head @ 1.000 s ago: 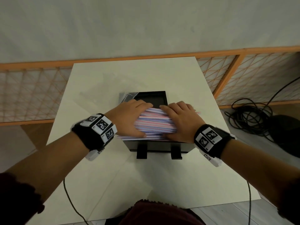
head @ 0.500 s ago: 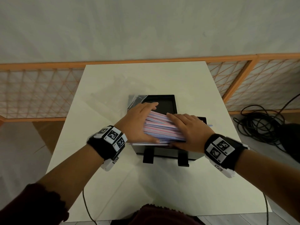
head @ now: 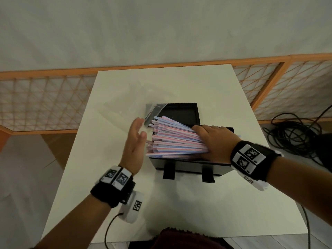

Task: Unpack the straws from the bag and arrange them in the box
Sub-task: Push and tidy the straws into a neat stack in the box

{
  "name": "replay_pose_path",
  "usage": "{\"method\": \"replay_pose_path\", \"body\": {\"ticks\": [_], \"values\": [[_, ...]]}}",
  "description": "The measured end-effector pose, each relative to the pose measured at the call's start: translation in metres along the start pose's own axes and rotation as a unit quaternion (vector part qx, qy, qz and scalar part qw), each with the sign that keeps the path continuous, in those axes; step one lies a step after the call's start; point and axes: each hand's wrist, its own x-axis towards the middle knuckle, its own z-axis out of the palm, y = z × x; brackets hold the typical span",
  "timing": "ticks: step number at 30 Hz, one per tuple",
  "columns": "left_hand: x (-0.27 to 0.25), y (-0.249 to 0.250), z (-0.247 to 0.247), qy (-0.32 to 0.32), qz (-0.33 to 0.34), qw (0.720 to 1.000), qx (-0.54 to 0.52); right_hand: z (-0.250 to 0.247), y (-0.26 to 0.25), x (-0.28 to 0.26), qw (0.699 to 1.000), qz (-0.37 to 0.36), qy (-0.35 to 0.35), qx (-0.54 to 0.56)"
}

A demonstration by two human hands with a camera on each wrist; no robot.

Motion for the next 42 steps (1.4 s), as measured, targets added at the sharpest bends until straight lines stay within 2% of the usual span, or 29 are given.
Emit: {"method": "replay_pose_path", "body": {"ticks": [5,8,10,12,15,19,23,26,30,34,38,40,42], "values": [[0.015,0.002,0.036,-0.006,-0.058,0.998,-0.026,-0.011,-0.001,-0.004,1.000,-0.003,-0.002,0.004],[0.021,0.006,0.040,-0.006,-0.072,0.994,-0.078,-0.016,0.004,-0.009,0.999,0.003,-0.005,0.046],[0.023,0.005,0.041,0.018,-0.080,0.991,-0.106,-0.015,0.006,-0.011,0.998,0.008,-0.003,0.066],[0.021,0.006,0.045,-0.004,-0.089,0.991,-0.104,-0.011,0.007,-0.011,0.997,0.009,-0.009,0.074],[0.023,0.004,0.048,-0.047,-0.068,0.995,-0.057,-0.009,0.008,-0.010,0.997,0.010,-0.010,0.082],[0.030,0.004,0.041,0.011,-0.023,0.998,-0.064,-0.013,0.009,-0.012,0.996,0.020,-0.008,0.089],[0.027,0.003,0.047,-0.069,-0.019,0.997,-0.020,-0.016,0.008,-0.011,0.995,0.030,-0.017,0.098],[0.028,0.003,0.037,-0.061,0.034,0.998,-0.010,-0.018,0.014,-0.012,0.993,0.056,-0.019,0.103],[0.020,0.012,0.032,-0.128,0.123,0.977,0.117,-0.018,0.012,-0.012,0.993,0.054,-0.019,0.100],[0.024,0.014,0.044,-0.117,0.104,0.962,0.223,-0.015,0.004,-0.013,0.994,0.042,-0.011,0.105],[0.028,0.003,0.044,-0.130,0.149,0.922,0.334,-0.011,0.002,-0.009,0.992,0.049,-0.041,0.109],[0.028,0.001,0.044,-0.138,0.136,0.912,0.361,-0.012,0.004,-0.008,0.991,0.046,-0.048,0.114],[0.029,0.003,0.043,-0.159,0.121,0.885,0.421,-0.012,0.005,-0.007,0.993,0.043,-0.049,0.101]]}}
